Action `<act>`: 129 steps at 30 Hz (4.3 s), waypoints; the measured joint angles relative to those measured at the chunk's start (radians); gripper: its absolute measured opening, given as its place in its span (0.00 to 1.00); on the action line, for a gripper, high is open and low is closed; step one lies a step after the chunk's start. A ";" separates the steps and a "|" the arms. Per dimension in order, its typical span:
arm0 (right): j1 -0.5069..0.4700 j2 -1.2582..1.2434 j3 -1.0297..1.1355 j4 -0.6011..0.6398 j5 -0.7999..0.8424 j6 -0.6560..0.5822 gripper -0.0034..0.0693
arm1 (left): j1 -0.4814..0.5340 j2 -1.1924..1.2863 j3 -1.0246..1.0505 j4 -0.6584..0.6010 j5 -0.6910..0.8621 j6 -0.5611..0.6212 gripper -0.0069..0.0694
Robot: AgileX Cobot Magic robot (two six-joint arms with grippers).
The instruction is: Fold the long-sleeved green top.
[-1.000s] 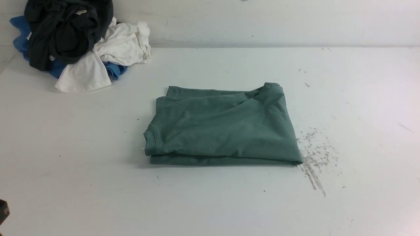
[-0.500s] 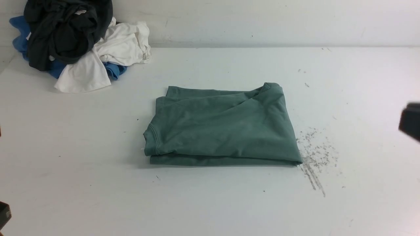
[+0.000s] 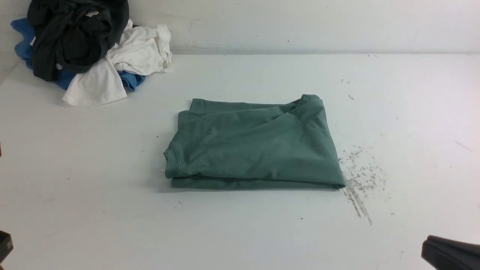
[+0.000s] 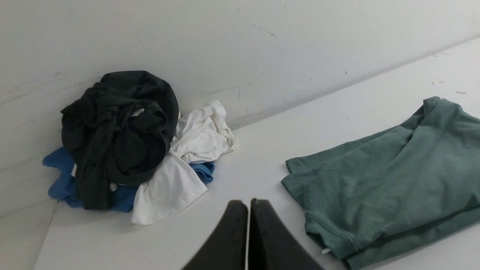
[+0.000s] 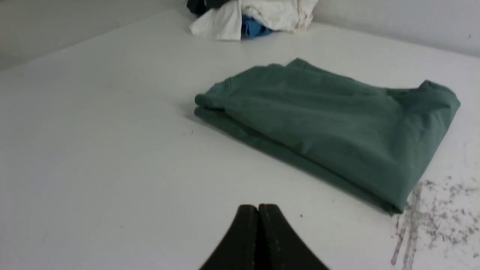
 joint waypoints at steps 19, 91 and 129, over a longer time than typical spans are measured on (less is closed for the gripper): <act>-0.390 -0.259 0.216 -0.155 -0.126 0.066 0.03 | 0.000 0.000 0.000 -0.002 0.000 0.000 0.08; -0.690 -0.388 0.346 -0.074 -0.059 0.066 0.03 | -0.004 -0.394 0.519 0.297 0.027 -0.532 0.08; -0.690 -0.388 0.346 -0.074 -0.059 0.066 0.03 | -0.004 -0.394 0.519 0.297 0.024 -0.537 0.08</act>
